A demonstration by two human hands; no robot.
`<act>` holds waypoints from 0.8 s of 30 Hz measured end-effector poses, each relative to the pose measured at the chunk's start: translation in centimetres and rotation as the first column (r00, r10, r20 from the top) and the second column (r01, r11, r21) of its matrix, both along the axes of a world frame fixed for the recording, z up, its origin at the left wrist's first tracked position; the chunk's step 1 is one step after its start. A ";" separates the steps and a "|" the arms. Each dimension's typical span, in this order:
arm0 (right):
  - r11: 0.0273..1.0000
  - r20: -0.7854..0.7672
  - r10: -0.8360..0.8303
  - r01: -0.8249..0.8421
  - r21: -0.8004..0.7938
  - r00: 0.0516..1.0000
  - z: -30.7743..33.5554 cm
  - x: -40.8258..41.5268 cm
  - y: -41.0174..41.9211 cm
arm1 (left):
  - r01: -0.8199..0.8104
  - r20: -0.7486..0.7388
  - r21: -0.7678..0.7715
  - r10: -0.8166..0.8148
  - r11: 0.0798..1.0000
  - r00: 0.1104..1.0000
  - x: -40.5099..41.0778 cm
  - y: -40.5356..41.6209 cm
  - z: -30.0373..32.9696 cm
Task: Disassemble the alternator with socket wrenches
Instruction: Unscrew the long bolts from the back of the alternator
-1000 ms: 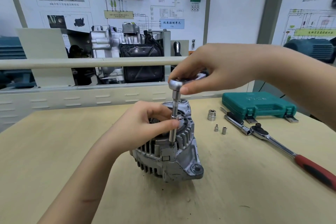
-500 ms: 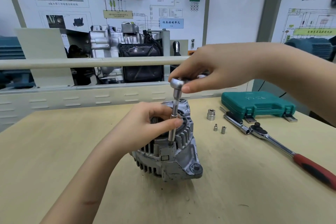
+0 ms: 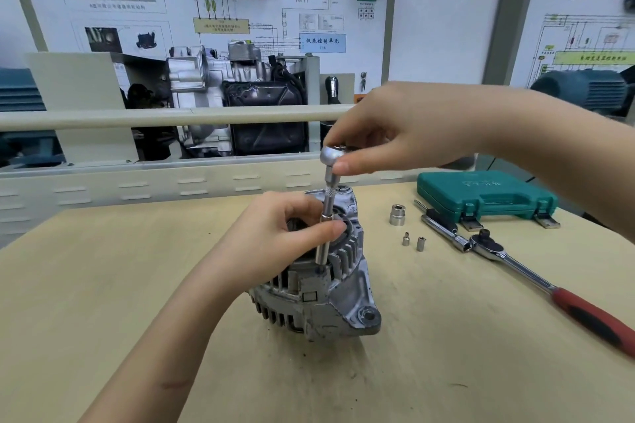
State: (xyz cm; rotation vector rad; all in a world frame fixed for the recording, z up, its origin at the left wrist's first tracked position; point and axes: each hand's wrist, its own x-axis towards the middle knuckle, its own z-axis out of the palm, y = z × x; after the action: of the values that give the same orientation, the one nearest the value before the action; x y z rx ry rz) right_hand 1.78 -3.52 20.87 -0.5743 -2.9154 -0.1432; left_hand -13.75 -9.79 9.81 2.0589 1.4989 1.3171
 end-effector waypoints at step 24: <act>0.990 -0.016 0.129 -0.130 -0.050 0.992 -0.2 -0.7 -0.6 | 0.018 -0.086 -0.007 -0.018 1.000 0.996 -0.9 -0.7 0.7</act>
State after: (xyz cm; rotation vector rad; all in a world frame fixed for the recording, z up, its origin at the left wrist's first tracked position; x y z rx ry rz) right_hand 1.10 -4.17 20.68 -0.3903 -2.9407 -0.0489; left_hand -14.61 -10.45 10.53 2.1455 1.5139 1.2298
